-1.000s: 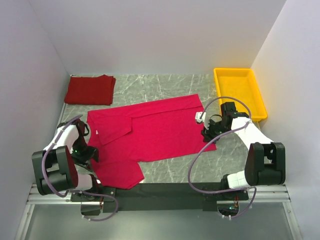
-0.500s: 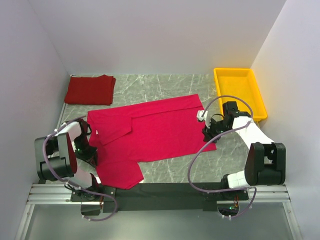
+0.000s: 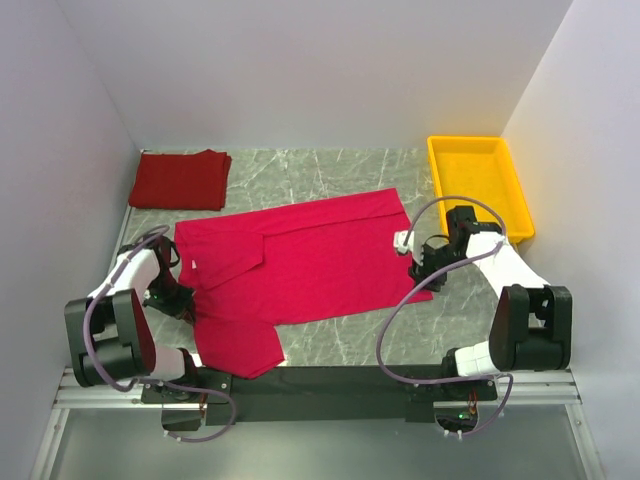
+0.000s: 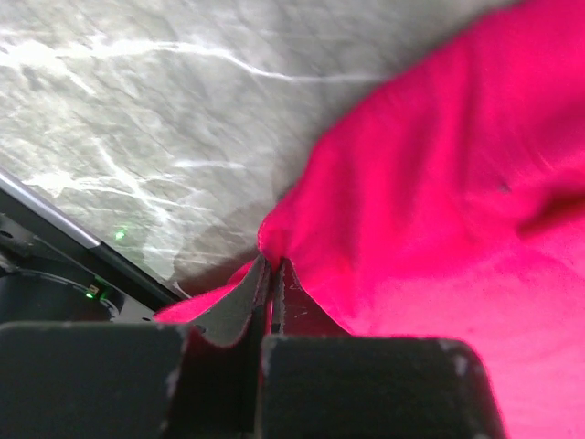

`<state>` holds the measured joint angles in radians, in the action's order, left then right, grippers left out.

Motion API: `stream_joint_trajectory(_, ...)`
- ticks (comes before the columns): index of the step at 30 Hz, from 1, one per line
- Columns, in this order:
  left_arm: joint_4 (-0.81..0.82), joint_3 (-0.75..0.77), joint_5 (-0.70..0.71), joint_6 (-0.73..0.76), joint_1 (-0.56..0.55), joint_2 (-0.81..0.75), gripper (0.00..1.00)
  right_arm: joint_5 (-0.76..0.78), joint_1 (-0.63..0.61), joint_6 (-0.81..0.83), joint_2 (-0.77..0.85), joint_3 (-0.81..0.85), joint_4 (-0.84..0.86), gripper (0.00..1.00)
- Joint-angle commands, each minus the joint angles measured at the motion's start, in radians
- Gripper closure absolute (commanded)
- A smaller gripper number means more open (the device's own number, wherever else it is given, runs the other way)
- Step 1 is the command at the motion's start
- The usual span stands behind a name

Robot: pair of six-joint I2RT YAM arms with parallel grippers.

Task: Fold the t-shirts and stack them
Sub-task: Fold the tshirt

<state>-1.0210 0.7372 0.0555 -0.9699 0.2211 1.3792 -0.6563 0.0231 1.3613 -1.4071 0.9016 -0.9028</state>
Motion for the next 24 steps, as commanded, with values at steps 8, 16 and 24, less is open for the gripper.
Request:
stream_joint_trajectory(8,0.022,-0.006,-0.095,0.023,-0.002,-0.078,0.99,0.227,0.005,0.140,-0.027,-0.099,-0.001,0.48)
stream_joint_trajectory(16,0.027,-0.025,-0.117,0.027,-0.002,-0.106,0.99,0.296,-0.018,0.093,-0.061,-0.135,0.103,0.50)
stream_joint_trajectory(24,0.035,-0.042,-0.131,0.020,-0.002,-0.120,0.99,0.285,-0.045,0.050,-0.090,-0.127,0.134,0.60)
